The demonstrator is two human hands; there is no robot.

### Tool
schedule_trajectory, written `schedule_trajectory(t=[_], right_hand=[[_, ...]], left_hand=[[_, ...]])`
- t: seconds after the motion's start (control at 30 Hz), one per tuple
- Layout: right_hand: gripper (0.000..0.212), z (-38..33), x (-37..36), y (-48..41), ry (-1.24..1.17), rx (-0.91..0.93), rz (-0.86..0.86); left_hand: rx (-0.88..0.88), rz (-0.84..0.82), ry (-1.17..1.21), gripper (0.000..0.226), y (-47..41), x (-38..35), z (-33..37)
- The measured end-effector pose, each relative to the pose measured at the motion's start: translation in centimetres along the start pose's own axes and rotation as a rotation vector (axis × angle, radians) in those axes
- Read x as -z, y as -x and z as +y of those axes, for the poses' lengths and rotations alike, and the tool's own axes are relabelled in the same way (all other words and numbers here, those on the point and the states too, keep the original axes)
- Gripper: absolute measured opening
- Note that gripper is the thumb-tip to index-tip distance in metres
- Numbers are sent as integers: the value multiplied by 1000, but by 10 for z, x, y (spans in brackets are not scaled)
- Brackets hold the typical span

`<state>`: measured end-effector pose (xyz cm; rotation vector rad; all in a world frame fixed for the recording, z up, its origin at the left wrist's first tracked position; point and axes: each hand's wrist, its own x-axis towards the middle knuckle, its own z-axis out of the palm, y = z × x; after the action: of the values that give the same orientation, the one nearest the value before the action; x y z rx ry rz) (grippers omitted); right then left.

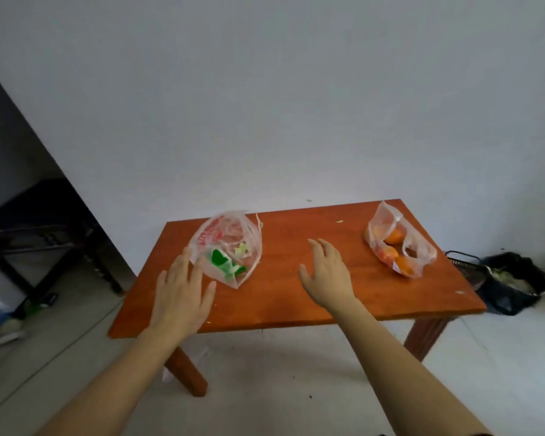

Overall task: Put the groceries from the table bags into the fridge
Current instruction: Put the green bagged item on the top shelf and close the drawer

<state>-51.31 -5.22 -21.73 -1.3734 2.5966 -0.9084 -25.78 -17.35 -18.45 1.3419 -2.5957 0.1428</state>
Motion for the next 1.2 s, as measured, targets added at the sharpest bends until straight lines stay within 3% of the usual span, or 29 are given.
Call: schedule_trajectory(t=[0.13, 0.27, 0.6, 0.83, 0.93, 1.07, 1.2], right_hand=[[50, -21, -31, -73, 39, 60, -146], [38, -37, -72, -130, 71, 129, -283], [34, -60, -207, -227, 26, 65, -499], [33, -94, -315, -266, 102, -94, -719], [42, -102, -353, -272, 204, -155, -777], [81, -103, -378, -279, 227, -278, -784], [80, -107, -386, -284, 331, -227, -815]], left_hand=[[104, -84, 91, 63, -56, -22, -24], [87, -148, 120, 60, -108, -56, -50], [-243, -318, 137, 42, -255, -183, -105], [-287, -509, 181, 37, -310, -265, -171], [-338, -614, 141, 47, -323, -296, -190], [-377, -662, 85, 49, -333, -327, -204], [-394, -675, 77, 50, -340, -343, -207]])
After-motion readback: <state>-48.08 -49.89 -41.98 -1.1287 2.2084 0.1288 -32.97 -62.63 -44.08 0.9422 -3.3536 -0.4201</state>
